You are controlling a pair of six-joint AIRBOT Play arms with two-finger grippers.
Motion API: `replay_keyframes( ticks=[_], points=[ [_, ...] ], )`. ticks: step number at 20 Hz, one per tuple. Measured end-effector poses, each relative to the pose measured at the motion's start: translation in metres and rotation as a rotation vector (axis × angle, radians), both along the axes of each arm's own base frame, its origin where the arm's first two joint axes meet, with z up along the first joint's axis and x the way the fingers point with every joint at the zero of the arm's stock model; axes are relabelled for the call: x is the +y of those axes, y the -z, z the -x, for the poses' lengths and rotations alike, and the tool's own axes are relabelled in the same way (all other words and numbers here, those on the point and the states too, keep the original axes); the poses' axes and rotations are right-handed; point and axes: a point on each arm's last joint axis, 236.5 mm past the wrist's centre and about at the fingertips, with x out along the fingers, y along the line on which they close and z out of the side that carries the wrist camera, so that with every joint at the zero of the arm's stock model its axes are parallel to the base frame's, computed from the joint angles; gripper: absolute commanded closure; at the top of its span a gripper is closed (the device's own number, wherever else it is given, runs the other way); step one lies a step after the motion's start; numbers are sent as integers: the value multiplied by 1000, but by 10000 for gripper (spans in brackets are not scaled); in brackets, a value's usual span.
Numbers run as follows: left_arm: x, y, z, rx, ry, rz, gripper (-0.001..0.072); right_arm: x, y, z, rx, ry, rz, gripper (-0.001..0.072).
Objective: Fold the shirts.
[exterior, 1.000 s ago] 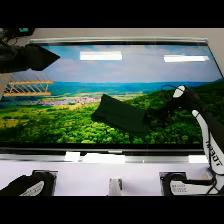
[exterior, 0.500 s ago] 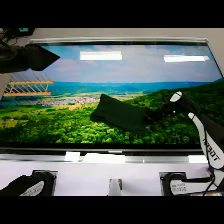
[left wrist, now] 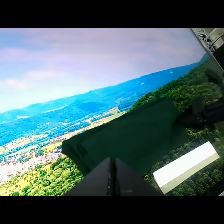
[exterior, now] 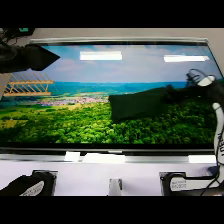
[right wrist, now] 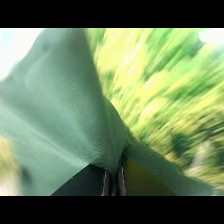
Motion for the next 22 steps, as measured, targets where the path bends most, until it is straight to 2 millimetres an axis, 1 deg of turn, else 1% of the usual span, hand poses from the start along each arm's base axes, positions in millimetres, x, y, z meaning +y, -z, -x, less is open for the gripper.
replay_keyframes(
  ticks=[1, 3, 4, 6, 7, 9, 11, 13, 14, 16, 19, 22],
  points=[
    [0, 0, 0, 0, 0, 0, 674, -27, -10, -5, -20, 51, 6, 690],
    [0, 0, 0, 0, 0, 0, 674, -83, -26, -3, -38, 161, 10, 690],
    [0, 0, 0, 0, 0, 0, 674, -112, -33, 3, -40, 218, 11, 690],
    [0, 0, 0, 5, -4, 5, 674, -159, -41, 23, -31, 315, 8, 690],
    [0, 0, 0, 9, -6, 8, 674, -181, -43, 34, -24, 358, 12, 690],
    [0, 0, 0, 13, -9, 12, 674, -218, -42, 67, 26, 425, 34, 690],
    [0, 0, 0, 18, -11, 16, 674, -248, -34, 105, 107, 472, 76, 690],
    [0, 1, 1, 28, -12, 19, 674, -272, -23, 144, 190, 523, 111, 690],
    [0, 2, 2, 34, -11, 18, 674, -280, -17, 162, 231, 555, 114, 690],
    [-1, 4, 4, 44, -8, 16, 674, -282, -4, 191, 298, 594, 97, 690],
    [-1, 5, 5, 51, -6, 15, 674, -265, 23, 226, 392, 621, 54, 690],
    [-1, 6, 5, 56, -7, 16, 674, -240, 41, 248, 458, 624, 11, 690]
  ],
)
